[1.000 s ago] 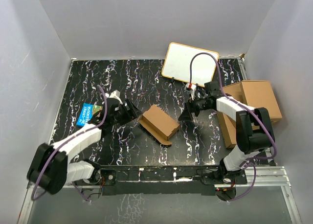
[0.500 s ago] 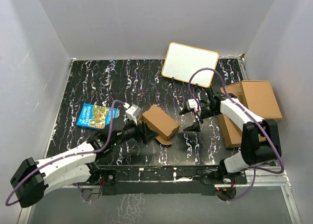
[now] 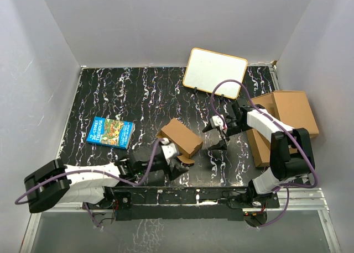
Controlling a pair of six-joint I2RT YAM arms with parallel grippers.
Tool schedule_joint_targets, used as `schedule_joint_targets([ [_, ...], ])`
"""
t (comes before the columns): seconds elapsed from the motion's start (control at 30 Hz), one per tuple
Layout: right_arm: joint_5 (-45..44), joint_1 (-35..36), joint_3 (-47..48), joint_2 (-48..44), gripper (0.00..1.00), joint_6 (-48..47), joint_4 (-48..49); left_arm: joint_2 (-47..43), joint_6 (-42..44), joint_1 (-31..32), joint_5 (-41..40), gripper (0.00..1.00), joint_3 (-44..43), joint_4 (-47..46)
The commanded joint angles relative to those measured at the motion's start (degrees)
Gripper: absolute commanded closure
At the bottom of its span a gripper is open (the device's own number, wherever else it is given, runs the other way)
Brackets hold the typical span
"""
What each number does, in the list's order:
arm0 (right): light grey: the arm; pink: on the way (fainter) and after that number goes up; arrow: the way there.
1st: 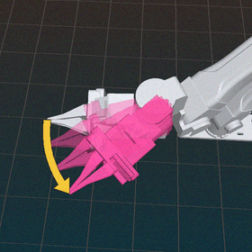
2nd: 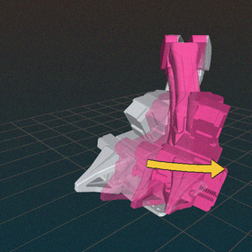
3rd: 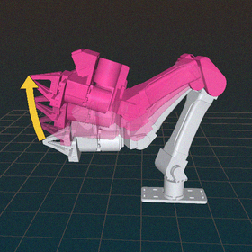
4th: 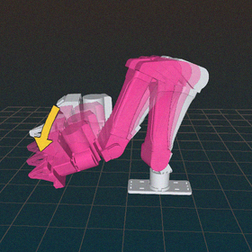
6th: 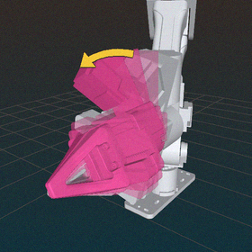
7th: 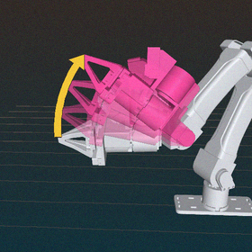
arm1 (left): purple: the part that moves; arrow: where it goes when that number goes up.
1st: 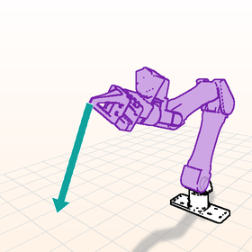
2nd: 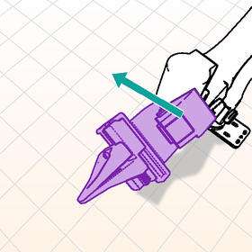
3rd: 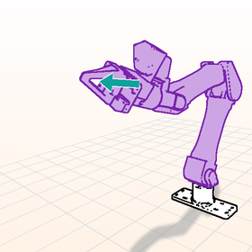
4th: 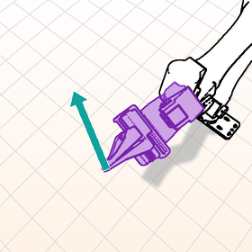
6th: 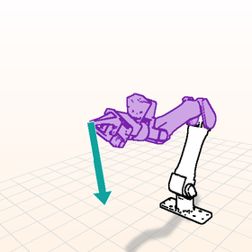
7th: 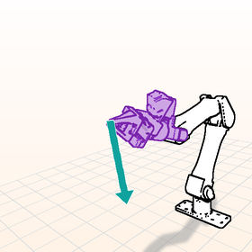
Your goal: Fold the paper box
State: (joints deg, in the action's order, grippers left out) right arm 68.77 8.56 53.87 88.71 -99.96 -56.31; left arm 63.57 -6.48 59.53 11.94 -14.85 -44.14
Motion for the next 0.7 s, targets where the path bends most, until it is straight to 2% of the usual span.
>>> schedule_joint_targets([
  [0.0,2.2,0.0,-0.2,-2.6,0.16,5.7,7.0,2.6,18.1,6.9,-4.8,0.28,-7.0,6.5],
  [0.13,1.8,0.2,-2.1,-4.0,0.16,10.2,12.0,4.7,19.2,9.6,-7.6,0.29,-8.1,6.0],
  [0.33,-0.1,1.8,-3.3,-3.5,0.16,6.6,14.1,11.1,21.7,12.8,-12.6,0.33,-10.8,8.3],
  [0.53,-2.7,2.6,-4.0,-1.6,0.17,7.6,16.8,13.3,23.0,13.4,-16.4,0.41,-8.8,2.9],
  [0.67,-3.8,2.9,-5.5,-2.2,0.17,9.7,19.3,14.6,23.8,13.4,-17.5,0.47,-9.3,2.5],
])
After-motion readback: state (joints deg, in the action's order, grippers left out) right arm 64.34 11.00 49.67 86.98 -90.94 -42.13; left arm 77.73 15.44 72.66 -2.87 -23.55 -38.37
